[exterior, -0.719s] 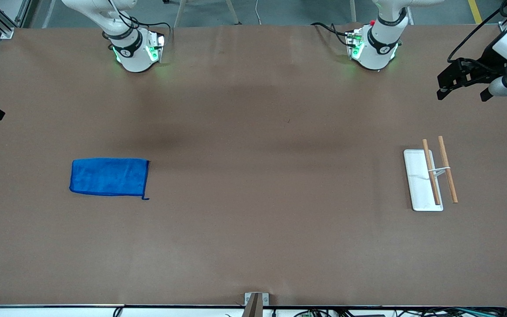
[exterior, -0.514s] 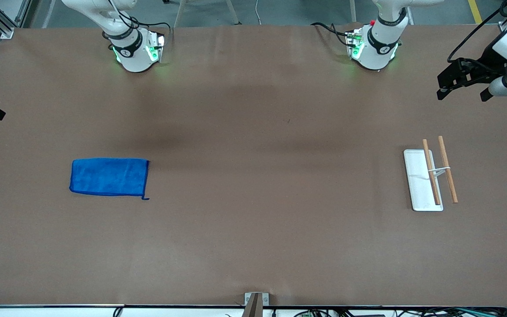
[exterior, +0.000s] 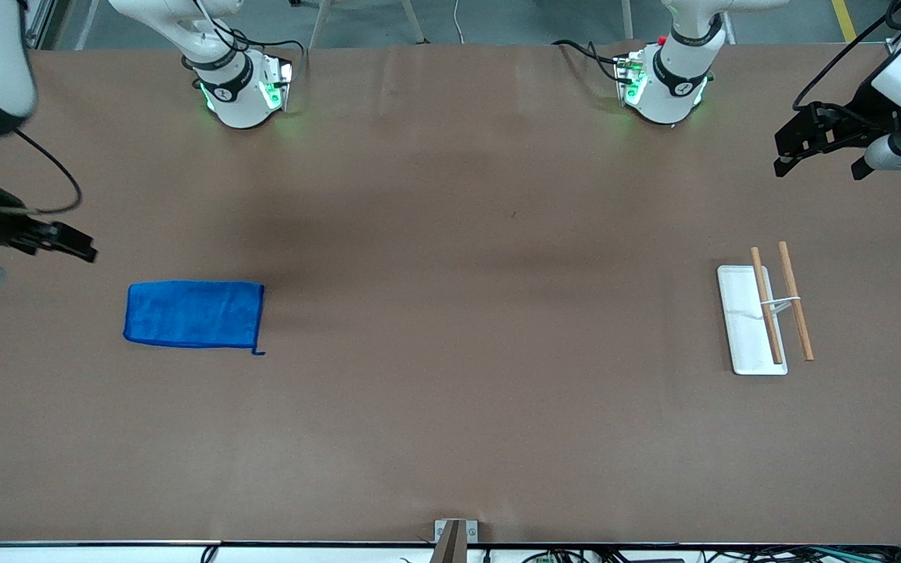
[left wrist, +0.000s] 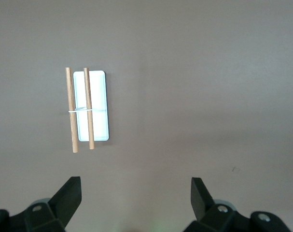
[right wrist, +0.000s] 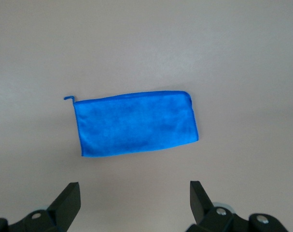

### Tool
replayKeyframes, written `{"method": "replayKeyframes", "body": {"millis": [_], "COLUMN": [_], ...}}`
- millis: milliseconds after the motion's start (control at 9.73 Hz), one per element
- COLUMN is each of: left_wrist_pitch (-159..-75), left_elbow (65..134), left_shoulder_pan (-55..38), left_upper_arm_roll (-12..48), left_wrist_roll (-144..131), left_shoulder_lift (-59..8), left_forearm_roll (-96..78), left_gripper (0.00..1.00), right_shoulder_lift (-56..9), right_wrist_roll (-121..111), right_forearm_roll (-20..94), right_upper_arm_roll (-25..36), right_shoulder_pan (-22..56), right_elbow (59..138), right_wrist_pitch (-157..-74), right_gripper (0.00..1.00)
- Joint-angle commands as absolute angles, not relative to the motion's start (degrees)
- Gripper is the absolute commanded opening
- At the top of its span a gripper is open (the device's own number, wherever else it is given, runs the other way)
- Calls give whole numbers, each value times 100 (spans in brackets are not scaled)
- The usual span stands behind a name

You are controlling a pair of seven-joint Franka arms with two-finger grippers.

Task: Right arm passes towel to left arm to hang
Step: 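Move the right gripper down to the blue towel's edge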

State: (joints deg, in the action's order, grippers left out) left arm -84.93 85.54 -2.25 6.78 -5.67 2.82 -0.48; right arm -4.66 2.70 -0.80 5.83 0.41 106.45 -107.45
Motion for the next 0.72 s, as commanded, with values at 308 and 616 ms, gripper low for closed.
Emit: {"method": "replayKeyframes", "body": {"millis": [308,616], "left_wrist_pitch": [-8490,-8481], "left_elbow": [8684,8710], "left_shoulder_pan": [-220,-229], "left_upper_arm_roll": [721,721], "left_wrist_roll": [-572,-571], "left_shoulder_lift": [220,202], "left_forearm_roll": [44,35], "left_gripper": [100,100], "right_shoulder_lift": [-1783,-2160], "right_wrist_roll": [-131,-524], "right_forearm_roll": [9,9], "right_upper_arm_roll": [580,580], "right_shoulder_pan": [53,35], "right_elbow": [11115,11899], "right_wrist_pitch": [-12457,-13893], "right_gripper": [100,100]}}
